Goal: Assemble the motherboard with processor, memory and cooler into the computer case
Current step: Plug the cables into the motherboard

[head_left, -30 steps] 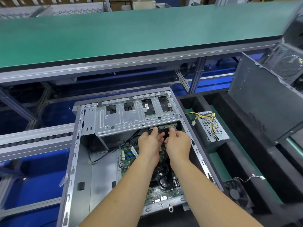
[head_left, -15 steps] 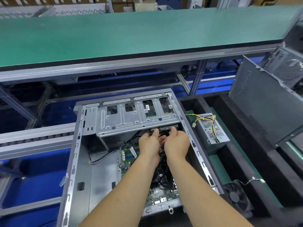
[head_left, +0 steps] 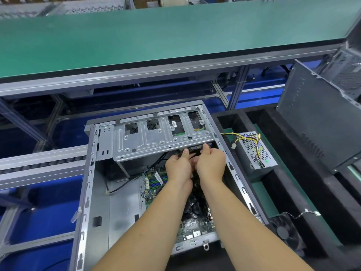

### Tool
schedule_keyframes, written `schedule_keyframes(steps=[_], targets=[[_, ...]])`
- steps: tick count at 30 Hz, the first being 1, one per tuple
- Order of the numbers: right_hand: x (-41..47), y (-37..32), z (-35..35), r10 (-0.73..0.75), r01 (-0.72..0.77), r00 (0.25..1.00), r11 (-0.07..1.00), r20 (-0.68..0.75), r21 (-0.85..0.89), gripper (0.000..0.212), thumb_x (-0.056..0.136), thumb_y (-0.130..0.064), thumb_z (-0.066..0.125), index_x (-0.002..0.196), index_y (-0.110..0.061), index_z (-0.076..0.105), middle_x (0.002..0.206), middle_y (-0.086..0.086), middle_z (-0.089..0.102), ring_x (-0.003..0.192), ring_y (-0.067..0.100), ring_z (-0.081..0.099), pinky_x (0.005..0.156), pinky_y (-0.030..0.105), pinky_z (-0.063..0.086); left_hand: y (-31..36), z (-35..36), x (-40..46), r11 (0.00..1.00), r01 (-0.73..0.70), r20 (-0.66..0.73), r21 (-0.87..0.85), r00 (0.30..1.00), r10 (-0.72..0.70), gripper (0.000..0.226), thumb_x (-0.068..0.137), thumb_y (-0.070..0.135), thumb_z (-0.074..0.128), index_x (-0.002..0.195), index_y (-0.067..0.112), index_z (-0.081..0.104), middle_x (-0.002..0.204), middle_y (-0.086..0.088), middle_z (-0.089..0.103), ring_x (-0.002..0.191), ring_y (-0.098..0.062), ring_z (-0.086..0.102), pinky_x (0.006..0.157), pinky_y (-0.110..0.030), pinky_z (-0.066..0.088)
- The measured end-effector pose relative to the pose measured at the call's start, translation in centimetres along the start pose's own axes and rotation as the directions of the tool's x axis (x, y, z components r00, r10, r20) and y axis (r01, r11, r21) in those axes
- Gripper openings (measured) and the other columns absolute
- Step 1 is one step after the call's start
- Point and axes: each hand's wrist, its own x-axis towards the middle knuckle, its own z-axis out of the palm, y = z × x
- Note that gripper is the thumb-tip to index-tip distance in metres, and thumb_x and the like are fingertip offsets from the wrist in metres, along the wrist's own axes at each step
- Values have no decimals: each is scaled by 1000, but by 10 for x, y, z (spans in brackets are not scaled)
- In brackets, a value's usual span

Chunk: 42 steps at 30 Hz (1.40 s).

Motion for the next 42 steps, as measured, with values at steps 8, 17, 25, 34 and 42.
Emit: schedule_keyframes(steps=[8, 17, 25, 34, 42], targets=[[-14, 14, -25, -194, 261, 958, 891, 210, -371, 43, 106, -42, 39, 88, -6, 53, 83, 6, 60, 77, 24, 59, 57, 31, 40, 42, -55, 14, 819, -80, 47, 568, 997, 64, 13, 92, 8, 54, 88, 4, 66, 75, -10, 75, 68, -22, 71, 65, -29, 59], [-25, 15, -31, -288, 379, 923, 571, 255, -728, 54, 105, -50, 35, 69, -12, 50, 61, -1, 49, 52, 16, 45, 45, 25, 30, 32, -117, 25, 312, -239, 146, 920, 945, 292, 25, 87, 40, 64, 83, 18, 54, 75, 0, 67, 75, -19, 62, 67, -32, 49], [-41, 18, -23, 7, 292, 890, 757, 455, -584, 39, 96, -43, 46, 68, -17, 46, 63, -1, 52, 56, 20, 49, 53, 29, 35, 30, -135, 37, 263, -371, 310, 891, 918, 246, 28, 92, 29, 63, 115, 13, 59, 71, 9, 61, 68, -7, 58, 62, -24, 46], [-37, 12, -26, -294, 486, 870, 649, 397, -585, 42, 87, -26, 53, 50, -15, 37, 46, -4, 39, 43, 17, 35, 42, 25, 23, 36, -119, 22, -326, -589, 672, 739, 675, 303, 32, 92, 37, 54, 122, 27, 61, 121, 6, 55, 116, -18, 44, 97, -39, 40], [-25, 14, -31, -248, 644, 724, 576, 643, -503, 36, 93, -4, 45, 102, -18, 77, 106, 0, 74, 98, 23, 68, 85, 36, 57, 28, -108, 12, -234, -711, 739, 663, 672, 51, 22, 92, 36, 60, 111, 25, 62, 103, 4, 64, 101, -17, 53, 91, -35, 41]])
